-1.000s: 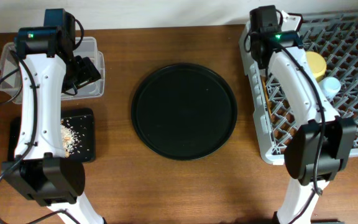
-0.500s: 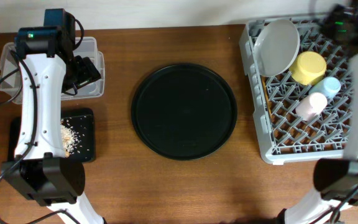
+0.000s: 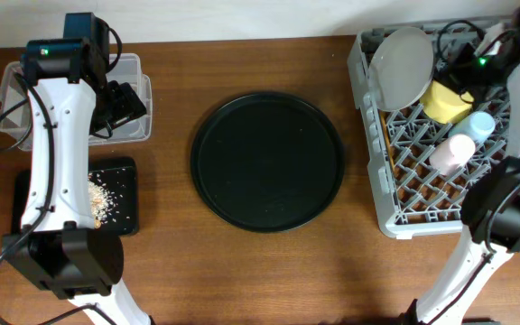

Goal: Sort waste into correct bins and load items into the dishwasher rack
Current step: 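Carry the plate right and stand it upright in the rack, then release the plate and withdraw the right gripper to the rack's front edge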

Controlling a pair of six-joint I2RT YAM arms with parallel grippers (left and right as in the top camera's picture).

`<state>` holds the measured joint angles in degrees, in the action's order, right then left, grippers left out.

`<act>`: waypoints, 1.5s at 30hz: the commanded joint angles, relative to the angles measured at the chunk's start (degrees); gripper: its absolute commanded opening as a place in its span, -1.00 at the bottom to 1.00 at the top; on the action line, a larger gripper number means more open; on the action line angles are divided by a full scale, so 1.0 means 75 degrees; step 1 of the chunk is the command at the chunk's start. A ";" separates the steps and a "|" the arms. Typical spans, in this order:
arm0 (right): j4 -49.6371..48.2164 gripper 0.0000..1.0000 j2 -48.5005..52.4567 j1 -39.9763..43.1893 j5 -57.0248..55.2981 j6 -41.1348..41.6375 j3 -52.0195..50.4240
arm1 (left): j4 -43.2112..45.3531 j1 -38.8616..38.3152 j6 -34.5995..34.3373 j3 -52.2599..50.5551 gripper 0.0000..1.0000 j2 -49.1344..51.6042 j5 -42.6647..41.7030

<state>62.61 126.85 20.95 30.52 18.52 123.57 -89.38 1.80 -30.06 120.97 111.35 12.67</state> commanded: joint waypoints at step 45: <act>0.4625 0.97 -0.9262 -0.2454 -0.0227 -0.2014 -0.4211 | -0.0009 0.0017 -0.0041 0.0020 0.98 0.0023 0.0032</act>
<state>96.97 57.41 2.98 29.34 3.84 94.04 -89.38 1.80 -30.04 120.97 111.35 12.67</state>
